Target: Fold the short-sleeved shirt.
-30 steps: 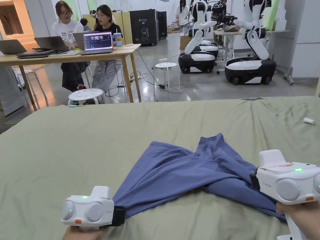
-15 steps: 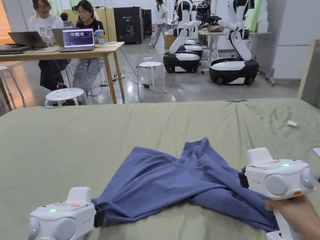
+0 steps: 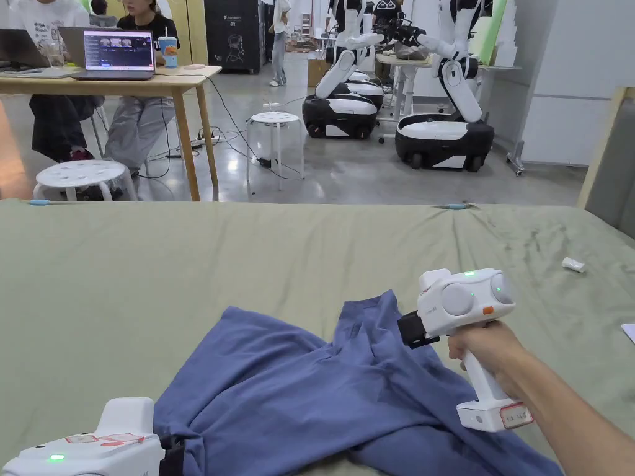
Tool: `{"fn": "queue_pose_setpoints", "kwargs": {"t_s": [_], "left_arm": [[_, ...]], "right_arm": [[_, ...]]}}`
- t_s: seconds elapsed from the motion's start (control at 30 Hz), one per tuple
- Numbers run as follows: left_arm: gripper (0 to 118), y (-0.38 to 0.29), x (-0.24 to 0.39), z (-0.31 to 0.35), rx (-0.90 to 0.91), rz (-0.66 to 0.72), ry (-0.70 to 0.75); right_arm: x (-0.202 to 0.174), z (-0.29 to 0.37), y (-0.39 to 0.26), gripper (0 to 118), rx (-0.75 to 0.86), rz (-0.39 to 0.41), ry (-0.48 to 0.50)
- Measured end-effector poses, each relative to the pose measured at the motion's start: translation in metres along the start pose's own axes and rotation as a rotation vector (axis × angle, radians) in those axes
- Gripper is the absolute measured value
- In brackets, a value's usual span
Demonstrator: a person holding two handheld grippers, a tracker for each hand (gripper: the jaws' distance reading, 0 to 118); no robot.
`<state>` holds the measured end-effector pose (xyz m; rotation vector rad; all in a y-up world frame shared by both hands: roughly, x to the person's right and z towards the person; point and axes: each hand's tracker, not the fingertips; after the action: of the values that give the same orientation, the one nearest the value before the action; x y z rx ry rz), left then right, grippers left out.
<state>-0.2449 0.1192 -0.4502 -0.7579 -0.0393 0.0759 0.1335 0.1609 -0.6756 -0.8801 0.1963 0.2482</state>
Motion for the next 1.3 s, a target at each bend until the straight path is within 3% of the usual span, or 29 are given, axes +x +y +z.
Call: {"fn": "queue_pose_setpoints", "kwargs": {"t_s": [0.23,0.37,0.4,0.47,0.5,0.67,0.77,0.93,1.17,1.23,1.3], "left_arm": [[7,0.003,0.000,-0.004,-0.009,0.026,-0.016],[7,0.002,0.000,-0.002,-0.006,0.033,-0.024],[7,0.002,-0.001,-0.002,-0.006,0.036,-0.024],[7,0.001,0.000,-0.002,-0.004,0.036,-0.021],[7,0.001,0.000,-0.002,-0.003,0.035,-0.019],[7,0.002,0.000,0.001,-0.006,0.036,-0.016],[7,0.012,0.000,0.006,-0.011,0.028,-0.010],[7,0.063,-0.006,0.029,0.083,0.043,0.007],[7,0.195,-0.006,0.077,0.266,0.026,0.098],[7,0.231,-0.002,0.096,0.317,-0.001,0.079],[7,0.270,0.006,0.114,0.375,-0.080,0.122]], "right_arm": [[0.008,-0.039,-0.012,71,-0.140,-0.008,0.023],[0.013,-0.039,-0.013,64,-0.132,-0.081,0.045],[0.012,-0.036,-0.013,55,-0.134,-0.073,0.048],[0.007,-0.033,-0.010,4,-0.124,-0.045,0.031],[0.003,-0.031,-0.011,0,-0.111,0.000,-0.010],[-0.009,-0.005,-0.020,0,-0.095,0.025,-0.001],[-0.011,0.027,-0.020,0,0.029,0.004,0.043],[-0.015,0.094,-0.009,0,0.244,0.048,-0.060],[0.016,0.195,0.058,0,0.459,0.029,-0.248],[0.023,0.221,0.080,0,0.511,0.052,-0.300],[0.034,0.246,0.103,0,0.570,0.020,-0.304]]}}
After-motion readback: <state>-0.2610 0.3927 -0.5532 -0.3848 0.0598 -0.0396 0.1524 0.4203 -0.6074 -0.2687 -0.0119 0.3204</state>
